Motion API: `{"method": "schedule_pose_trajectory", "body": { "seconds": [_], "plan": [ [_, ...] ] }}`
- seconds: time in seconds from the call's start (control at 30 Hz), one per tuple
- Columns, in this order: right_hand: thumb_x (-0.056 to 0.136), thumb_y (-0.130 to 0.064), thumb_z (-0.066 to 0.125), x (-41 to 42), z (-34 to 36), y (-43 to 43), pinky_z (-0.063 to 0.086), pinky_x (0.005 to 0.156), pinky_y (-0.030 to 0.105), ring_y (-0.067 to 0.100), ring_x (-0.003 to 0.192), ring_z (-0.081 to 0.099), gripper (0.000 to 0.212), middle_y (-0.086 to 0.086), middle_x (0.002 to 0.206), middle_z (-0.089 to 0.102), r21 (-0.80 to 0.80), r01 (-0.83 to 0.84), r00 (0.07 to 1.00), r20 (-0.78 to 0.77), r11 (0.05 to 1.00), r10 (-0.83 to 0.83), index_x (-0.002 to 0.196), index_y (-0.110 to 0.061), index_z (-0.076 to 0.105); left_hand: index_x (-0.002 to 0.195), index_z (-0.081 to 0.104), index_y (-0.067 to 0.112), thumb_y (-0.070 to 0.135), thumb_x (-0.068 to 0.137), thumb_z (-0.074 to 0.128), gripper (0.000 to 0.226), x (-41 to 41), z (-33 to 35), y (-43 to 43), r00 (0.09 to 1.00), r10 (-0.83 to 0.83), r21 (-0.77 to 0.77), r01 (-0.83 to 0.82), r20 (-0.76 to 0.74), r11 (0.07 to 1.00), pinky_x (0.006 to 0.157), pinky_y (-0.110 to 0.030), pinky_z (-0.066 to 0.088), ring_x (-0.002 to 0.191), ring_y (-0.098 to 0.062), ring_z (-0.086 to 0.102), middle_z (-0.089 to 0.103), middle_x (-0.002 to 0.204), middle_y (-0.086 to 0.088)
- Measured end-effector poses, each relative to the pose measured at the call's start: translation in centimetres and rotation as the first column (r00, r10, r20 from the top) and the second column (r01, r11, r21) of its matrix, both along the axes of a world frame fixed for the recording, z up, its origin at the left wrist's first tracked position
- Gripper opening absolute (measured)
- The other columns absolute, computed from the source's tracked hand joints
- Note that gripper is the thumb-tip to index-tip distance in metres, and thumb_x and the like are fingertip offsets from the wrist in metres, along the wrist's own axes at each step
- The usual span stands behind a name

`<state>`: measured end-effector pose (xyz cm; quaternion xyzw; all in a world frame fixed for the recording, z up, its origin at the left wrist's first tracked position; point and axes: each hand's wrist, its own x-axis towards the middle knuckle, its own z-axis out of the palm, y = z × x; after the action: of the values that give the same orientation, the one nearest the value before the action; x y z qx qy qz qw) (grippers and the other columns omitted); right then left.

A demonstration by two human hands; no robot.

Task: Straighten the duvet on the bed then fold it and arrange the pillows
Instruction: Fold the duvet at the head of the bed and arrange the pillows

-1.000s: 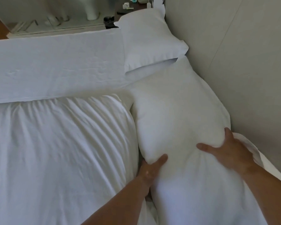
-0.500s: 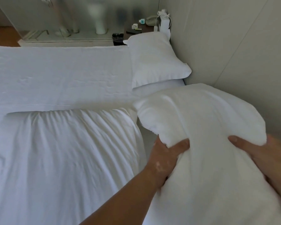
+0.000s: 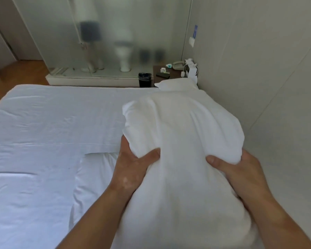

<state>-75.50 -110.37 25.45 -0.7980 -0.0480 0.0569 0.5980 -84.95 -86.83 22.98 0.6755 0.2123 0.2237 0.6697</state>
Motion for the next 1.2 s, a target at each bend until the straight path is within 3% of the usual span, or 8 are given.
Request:
{"method": "schedule_pose_trajectory", "body": {
  "seconds": [0.2, 0.4, 0.57, 0.77, 0.87, 0.93, 1.03, 1.2],
  "plan": [
    [0.064, -0.026, 0.093, -10.3, -0.1, 16.1, 0.051, 0.073, 0.024, -0.009, 0.079, 0.068, 0.044, -0.032, 0.091, 0.071, 0.07, -0.22, 0.969, -0.096, 0.973, 0.226, 0.099, -0.034, 0.068, 0.119, 0.051, 0.051, 0.053, 0.046, 0.083, 0.08, -12.6, 3.7, 16.6, 0.984, 0.126, 0.179, -0.101, -0.129, 0.979, 0.071, -0.012, 0.05, 0.094, 0.011, 0.066, 0.069, 0.105, 0.031],
    [0.066, -0.03, 0.092, -20.0, -5.6, 31.5, 0.053, 0.082, 0.021, -0.007, 0.091, 0.068, 0.052, -0.025, 0.101, 0.073, 0.102, -0.398, 0.897, -0.167, 0.912, 0.41, 0.111, -0.033, 0.066, 0.107, 0.038, 0.059, 0.018, 0.078, 0.085, 0.068, -24.9, 2.3, 30.6, 0.92, 0.265, 0.371, -0.148, -0.288, 0.917, 0.061, 0.0, 0.04, 0.074, 0.037, 0.047, 0.053, 0.083, 0.054],
    [0.072, -0.029, 0.087, -26.5, -13.2, 40.5, 0.049, 0.088, 0.018, -0.007, 0.1, 0.066, 0.054, -0.027, 0.107, 0.071, 0.085, -0.515, 0.817, -0.252, 0.853, 0.519, 0.117, -0.035, 0.06, 0.125, 0.037, 0.064, 0.058, 0.048, 0.079, 0.088, -33.1, -3.2, 39.4, 0.833, 0.337, 0.415, -0.145, -0.438, 0.898, 0.085, -0.024, 0.043, 0.103, 0.011, 0.056, 0.056, 0.116, 0.035],
    [0.074, -0.031, 0.084, -30.8, -26.7, 44.4, 0.05, 0.081, 0.02, 0.001, 0.091, 0.067, 0.043, -0.017, 0.094, 0.071, -0.107, -0.579, 0.737, -0.491, 0.808, 0.464, 0.109, -0.03, 0.059, 0.158, 0.011, 0.043, 0.053, 0.071, 0.075, 0.108, -37.8, -19.4, 43.7, 0.634, 0.377, 0.421, -0.089, -0.675, 0.903, 0.102, -0.041, 0.048, 0.125, -0.035, 0.059, 0.058, 0.141, -0.011],
    [0.074, -0.022, 0.082, -30.9, -31.6, 43.4, 0.054, 0.088, 0.029, 0.016, 0.098, 0.071, 0.035, -0.007, 0.098, 0.075, -0.119, -0.656, 0.595, -0.689, 0.745, 0.414, 0.105, -0.021, 0.066, 0.151, -0.021, 0.048, 0.045, 0.093, 0.049, 0.091, -40.0, -29.5, 41.1, 0.471, 0.229, 0.345, 0.175, -0.852, 0.922, 0.116, -0.045, 0.035, 0.147, -0.036, 0.034, 0.023, 0.165, -0.013],
    [0.076, -0.02, 0.08, -30.8, -32.5, 42.6, 0.053, 0.087, 0.026, 0.015, 0.099, 0.071, 0.031, -0.007, 0.097, 0.076, -0.131, -0.707, 0.546, -0.726, 0.696, 0.418, 0.104, -0.021, 0.068, 0.151, -0.022, 0.049, 0.046, 0.09, 0.018, 0.074, -41.1, -33.6, 37.9, 0.37, 0.235, 0.337, 0.241, -0.899, 0.91, 0.119, -0.048, 0.029, 0.152, -0.035, 0.023, 0.02, 0.166, -0.014],
    [0.067, -0.039, 0.077, -30.4, -30.9, 42.0, 0.054, 0.095, 0.034, 0.012, 0.101, 0.069, 0.058, -0.01, 0.106, 0.073, -0.157, -0.714, 0.552, -0.725, 0.683, 0.411, 0.12, -0.026, 0.06, 0.158, 0.03, 0.021, 0.038, 0.087, 0.026, 0.073, -39.3, -33.2, 33.3, 0.429, 0.449, 0.516, 0.046, -0.784, 0.856, 0.118, -0.05, 0.031, 0.146, -0.038, 0.033, 0.037, 0.157, -0.021],
    [0.088, -0.035, 0.073, -24.0, -23.0, 39.0, 0.046, 0.097, 0.027, 0.011, 0.114, 0.059, 0.075, -0.006, 0.131, 0.055, -0.293, -0.655, 0.719, -0.525, 0.696, 0.455, 0.151, -0.028, 0.034, 0.154, 0.036, 0.022, 0.05, 0.093, 0.06, 0.071, -28.8, -26.2, 26.3, 0.705, 0.21, 0.371, 0.081, -0.677, 0.925, 0.12, -0.03, 0.026, 0.149, -0.02, 0.03, 0.034, 0.16, -0.004]
  ]
}}
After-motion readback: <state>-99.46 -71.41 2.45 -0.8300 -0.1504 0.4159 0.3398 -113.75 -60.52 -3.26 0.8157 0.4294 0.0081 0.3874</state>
